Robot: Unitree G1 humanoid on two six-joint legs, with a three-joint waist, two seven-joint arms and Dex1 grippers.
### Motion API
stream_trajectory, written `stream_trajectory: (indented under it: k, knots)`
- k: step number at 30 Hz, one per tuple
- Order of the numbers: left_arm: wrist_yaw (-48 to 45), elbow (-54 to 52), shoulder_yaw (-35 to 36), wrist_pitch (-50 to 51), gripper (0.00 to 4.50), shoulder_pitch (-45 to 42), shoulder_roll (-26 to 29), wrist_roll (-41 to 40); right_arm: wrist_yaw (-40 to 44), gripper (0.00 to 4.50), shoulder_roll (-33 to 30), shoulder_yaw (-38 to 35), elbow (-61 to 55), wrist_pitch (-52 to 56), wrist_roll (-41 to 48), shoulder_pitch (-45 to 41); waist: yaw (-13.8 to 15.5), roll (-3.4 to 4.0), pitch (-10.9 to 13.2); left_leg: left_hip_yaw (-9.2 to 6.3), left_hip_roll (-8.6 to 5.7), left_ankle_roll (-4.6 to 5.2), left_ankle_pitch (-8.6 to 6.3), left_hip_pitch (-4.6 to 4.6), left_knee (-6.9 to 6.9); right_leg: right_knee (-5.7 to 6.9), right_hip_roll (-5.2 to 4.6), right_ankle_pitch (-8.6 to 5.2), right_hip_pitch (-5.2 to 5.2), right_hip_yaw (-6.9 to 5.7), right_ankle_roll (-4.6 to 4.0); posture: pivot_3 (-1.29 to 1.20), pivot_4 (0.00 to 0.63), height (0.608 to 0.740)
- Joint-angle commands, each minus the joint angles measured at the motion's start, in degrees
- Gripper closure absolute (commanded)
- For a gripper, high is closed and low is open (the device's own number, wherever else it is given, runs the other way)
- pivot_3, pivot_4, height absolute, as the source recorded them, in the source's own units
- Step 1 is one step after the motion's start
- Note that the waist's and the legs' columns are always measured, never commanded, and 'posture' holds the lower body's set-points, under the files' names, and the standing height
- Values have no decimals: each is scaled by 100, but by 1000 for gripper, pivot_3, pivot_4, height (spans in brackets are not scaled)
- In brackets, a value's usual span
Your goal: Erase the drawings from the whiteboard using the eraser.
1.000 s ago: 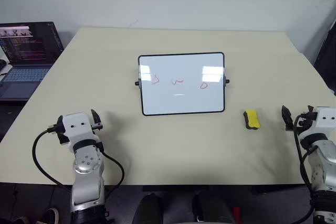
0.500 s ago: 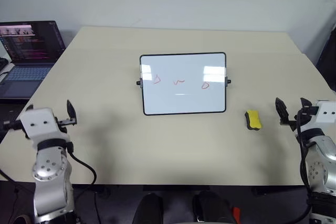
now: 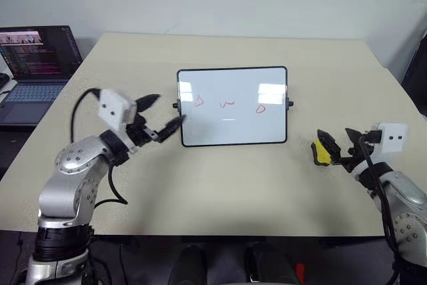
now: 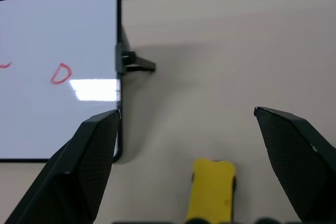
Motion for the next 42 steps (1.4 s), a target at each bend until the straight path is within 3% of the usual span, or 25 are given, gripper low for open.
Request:
stream_trajectory:
  k: [1,9,20,39,42]
  knots:
    - [-827,-266,-472,290,0,-230,266,-312,-355,34,1,-73,-357,499,168,-41,-11,1,1,2,-1,0,0,0,0,0,4,0,0,2,0,0,150,740]
    - [-1875,270,-1436,54,0,-1137,177,6,-847,34,101,388,-121,635,-531,-390,-56,3,2,2,-2,2,1,0,2,-2,28,-1,-1,6,3,0,150,740]
    - [-2582,568,-1702,-141,0,-1218,252,277,-835,34,568,835,600,138,-1331,-441,-66,5,4,0,4,2,0,-7,-2,-6,37,-6,-8,6,-3,0,150,740]
    - [-2261,440,-1549,-296,0,-772,184,498,-471,34,782,826,1819,-683,-1984,-841,-66,6,4,0,6,3,0,-6,-2,-4,35,-5,-8,8,-3,0,150,740]
    - [-2199,464,-1508,-343,0,-737,186,504,-422,575,765,830,1941,-713,-2059,-915,-66,6,4,0,6,3,0,-6,-2,-4,35,-4,-8,8,-5,0,150,740]
